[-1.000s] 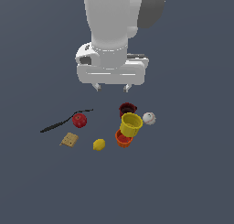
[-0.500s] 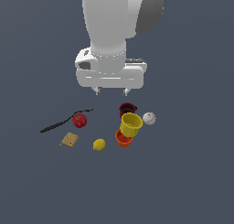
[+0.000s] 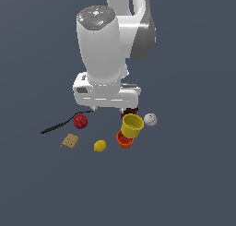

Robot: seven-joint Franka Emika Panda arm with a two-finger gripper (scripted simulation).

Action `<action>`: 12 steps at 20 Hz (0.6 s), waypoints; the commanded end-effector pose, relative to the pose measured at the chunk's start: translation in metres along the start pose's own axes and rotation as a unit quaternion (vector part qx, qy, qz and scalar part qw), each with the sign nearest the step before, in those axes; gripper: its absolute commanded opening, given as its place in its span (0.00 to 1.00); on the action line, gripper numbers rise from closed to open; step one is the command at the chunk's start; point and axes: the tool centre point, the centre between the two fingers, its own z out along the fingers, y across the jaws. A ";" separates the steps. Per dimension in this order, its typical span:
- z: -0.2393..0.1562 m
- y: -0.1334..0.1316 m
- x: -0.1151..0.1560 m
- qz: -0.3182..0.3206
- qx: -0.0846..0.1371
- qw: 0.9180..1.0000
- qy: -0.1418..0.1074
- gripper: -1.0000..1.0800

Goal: Pick up a designated object from a clutter of objects.

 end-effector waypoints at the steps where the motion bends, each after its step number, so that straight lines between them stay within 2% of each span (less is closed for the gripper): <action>1: 0.022 0.006 0.011 0.004 0.000 1.000 0.002 0.96; 12: 0.126 0.036 0.049 0.024 -0.003 1.000 0.010 0.96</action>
